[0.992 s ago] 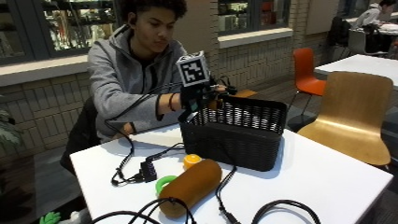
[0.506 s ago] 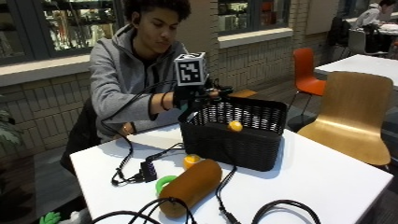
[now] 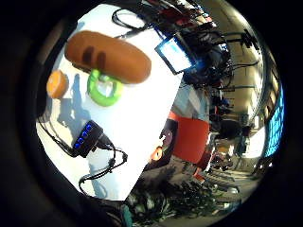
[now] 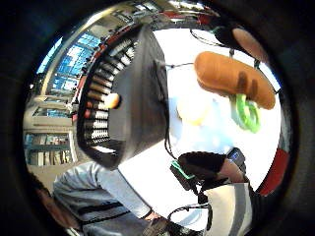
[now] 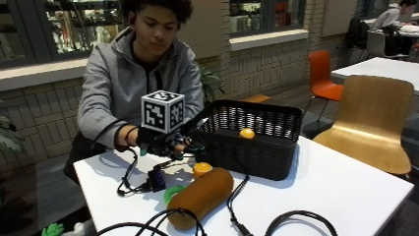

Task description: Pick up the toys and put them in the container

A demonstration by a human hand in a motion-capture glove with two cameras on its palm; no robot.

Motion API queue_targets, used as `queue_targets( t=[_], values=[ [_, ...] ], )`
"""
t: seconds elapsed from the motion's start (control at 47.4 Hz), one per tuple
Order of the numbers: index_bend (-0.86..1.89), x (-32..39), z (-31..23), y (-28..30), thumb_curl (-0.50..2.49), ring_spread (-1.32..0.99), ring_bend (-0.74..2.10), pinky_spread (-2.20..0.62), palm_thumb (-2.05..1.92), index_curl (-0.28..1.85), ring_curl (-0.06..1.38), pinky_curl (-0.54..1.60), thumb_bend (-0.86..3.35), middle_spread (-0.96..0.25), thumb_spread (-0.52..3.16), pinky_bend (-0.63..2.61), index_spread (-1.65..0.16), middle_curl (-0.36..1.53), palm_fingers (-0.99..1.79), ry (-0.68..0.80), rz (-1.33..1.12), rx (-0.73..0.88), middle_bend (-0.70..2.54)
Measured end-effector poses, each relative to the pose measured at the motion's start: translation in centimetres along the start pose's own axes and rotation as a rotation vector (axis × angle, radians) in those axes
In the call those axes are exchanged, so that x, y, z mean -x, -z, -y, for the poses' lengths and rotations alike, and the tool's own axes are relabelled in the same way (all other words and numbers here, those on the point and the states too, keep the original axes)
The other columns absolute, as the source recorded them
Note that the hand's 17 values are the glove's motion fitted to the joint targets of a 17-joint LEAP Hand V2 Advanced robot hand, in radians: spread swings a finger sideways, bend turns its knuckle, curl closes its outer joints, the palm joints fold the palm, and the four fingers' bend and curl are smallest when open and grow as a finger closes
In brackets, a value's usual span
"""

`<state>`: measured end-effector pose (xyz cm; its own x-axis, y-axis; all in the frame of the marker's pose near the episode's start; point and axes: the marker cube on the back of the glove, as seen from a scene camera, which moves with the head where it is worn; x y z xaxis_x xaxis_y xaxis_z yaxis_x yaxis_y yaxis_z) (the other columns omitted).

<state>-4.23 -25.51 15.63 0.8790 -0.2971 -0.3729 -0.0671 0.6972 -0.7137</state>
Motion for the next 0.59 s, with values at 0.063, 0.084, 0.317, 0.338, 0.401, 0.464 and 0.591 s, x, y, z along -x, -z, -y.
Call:
queue_targets(
  t=[0.063,0.084,0.317,0.338,0.401,0.464,0.591],
  values=[
    [0.54,0.2,0.6,-1.6,0.34,-0.10,0.10,-0.04,0.16,0.38,0.07,0.38,-0.02,0.01,1.14,0.40,-0.29,0.18,-0.26,-0.002,-0.013,0.034,0.10],
    [0.54,0.3,0.9,-2.1,0.34,-0.10,0.10,-0.04,0.16,0.38,0.06,0.38,-0.02,0.01,1.14,0.40,-0.30,0.18,-0.26,-0.008,-0.017,0.043,0.10],
    [0.60,1.0,3.6,-5.6,0.33,-0.10,0.08,-0.04,0.10,0.41,0.05,0.38,-0.05,-0.01,1.11,0.39,-0.33,0.15,-0.30,-0.067,-0.062,0.056,0.06],
    [0.61,1.0,3.8,-5.7,0.33,-0.11,0.08,-0.04,0.09,0.42,0.05,0.38,-0.05,-0.01,1.11,0.38,-0.33,0.15,-0.31,-0.071,-0.058,0.050,0.05],
    [0.67,1.2,4.2,-6.2,0.32,-0.11,0.07,-0.04,0.07,0.44,0.05,0.38,-0.04,-0.02,1.11,0.38,-0.34,0.14,-0.31,-0.074,-0.036,0.039,0.04],
    [0.78,1.3,4.4,-6.6,0.32,-0.11,0.06,-0.04,0.04,0.46,0.04,0.37,-0.04,-0.02,1.10,0.36,-0.36,0.12,-0.30,-0.061,-0.013,0.040,0.03],
    [0.96,1.9,4.4,-7.1,0.32,-0.11,0.06,-0.03,0.05,0.51,0.03,0.37,-0.01,-0.03,1.15,0.34,-0.36,0.10,-0.31,-0.063,0.046,0.021,0.04]
  ],
)
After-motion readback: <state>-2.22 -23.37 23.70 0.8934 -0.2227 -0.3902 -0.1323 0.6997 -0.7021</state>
